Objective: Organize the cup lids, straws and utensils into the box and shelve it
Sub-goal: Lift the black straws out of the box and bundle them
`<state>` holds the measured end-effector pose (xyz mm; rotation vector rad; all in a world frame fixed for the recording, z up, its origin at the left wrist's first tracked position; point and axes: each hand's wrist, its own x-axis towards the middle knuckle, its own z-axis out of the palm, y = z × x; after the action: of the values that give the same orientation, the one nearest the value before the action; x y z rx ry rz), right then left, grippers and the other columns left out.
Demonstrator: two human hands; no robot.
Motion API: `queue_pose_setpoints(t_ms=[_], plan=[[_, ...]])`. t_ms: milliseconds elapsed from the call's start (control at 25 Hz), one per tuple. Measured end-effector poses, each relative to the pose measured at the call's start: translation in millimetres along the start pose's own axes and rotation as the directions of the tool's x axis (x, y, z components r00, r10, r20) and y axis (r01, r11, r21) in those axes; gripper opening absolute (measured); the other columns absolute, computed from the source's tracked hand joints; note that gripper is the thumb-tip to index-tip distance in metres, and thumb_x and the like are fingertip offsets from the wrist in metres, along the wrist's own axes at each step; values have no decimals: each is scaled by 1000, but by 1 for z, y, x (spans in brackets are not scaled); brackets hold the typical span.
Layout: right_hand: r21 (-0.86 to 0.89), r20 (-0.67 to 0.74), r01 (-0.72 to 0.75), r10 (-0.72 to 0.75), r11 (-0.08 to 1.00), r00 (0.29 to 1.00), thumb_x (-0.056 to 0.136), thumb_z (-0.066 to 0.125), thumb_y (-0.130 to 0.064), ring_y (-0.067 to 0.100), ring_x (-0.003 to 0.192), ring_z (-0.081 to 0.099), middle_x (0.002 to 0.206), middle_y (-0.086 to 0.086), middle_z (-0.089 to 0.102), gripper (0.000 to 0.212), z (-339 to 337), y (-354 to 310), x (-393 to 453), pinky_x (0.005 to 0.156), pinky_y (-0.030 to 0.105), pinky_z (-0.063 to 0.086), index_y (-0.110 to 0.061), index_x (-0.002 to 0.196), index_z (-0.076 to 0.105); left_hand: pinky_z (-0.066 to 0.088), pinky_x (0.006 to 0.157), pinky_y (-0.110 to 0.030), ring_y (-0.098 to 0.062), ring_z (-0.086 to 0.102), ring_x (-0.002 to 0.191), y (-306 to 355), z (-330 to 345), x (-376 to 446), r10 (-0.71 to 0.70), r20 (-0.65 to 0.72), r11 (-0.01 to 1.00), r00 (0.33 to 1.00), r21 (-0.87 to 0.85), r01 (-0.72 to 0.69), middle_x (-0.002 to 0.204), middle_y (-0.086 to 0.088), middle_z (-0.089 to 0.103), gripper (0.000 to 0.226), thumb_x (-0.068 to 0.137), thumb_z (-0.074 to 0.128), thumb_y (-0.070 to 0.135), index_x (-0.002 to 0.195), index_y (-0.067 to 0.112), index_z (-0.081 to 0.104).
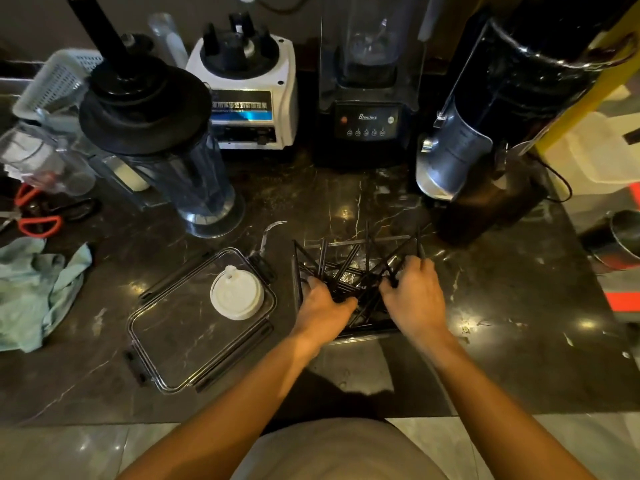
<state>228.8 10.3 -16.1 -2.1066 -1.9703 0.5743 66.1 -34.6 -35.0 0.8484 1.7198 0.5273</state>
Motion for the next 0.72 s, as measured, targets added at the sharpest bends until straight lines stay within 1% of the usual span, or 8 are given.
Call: queue_pose_setpoints(t_ms=[80,120,160,280,440,520,640,720], plan=[[-12,97,-41,42,999,994,87,77,-31,36,128,51,136,19,50,74,1,-3,3,102,45,48,0,144,41,52,96,-27,-17,61,124,-1,3,5,-42,-14,998,999,-47,41,144,-6,58,73,92,73,31,152,11,37],[-14,131,-57,58,998,990,86,77,-32,36,130,49,139,18,48,80,2,-6,4,103,45,47,0,147,37,51,86,-21,-11,63,111,-1,5,6,-47,-15,998,999,-43,47,135,-3,63,63,92,72,27,146,14,43],[-13,136,-60,62,998,989,86,78,-34,36,129,50,139,18,48,80,4,-10,5,100,44,47,-1,146,37,52,84,-21,-10,63,108,-2,6,9,-44,-27,999,999,-21,43,129,-1,65,57,92,72,25,142,16,47],[-52,34,-10,12,999,999,86,76,-35,34,119,54,127,15,53,63,4,-18,4,91,43,50,-2,133,50,51,106,-42,-24,59,128,-1,12,13,-26,-74,996,997,83,32,139,-5,59,58,89,74,26,141,20,49],[-31,-120,1,-5,1000,993,85,76,-24,33,111,54,117,15,57,48,-2,-10,-4,91,44,50,-2,122,56,41,116,-47,-29,44,144,1,19,16,8,-102,951,995,307,24,155,-6,44,74,86,77,34,149,19,42],[41,-119,-22,27,999,993,87,74,-21,28,104,59,112,10,62,38,-8,-3,-11,86,42,52,-6,118,60,44,114,-48,-27,49,140,1,22,21,-12,-63,960,998,280,29,150,-7,51,69,86,79,35,145,18,47],[79,-21,-50,52,996,998,94,66,-26,16,69,66,78,-4,68,10,-16,12,-20,66,37,57,-18,98,69,53,104,-46,-23,61,125,3,26,26,-25,-46,982,999,187,33,134,-2,64,51,88,77,39,132,20,60],[85,93,-131,123,988,988,97,63,-31,13,57,64,64,-7,65,14,-20,22,-20,58,38,57,-21,89,69,57,98,-45,-19,68,112,7,28,29,-24,-54,994,998,104,29,119,2,72,36,90,75,41,121,23,68]])
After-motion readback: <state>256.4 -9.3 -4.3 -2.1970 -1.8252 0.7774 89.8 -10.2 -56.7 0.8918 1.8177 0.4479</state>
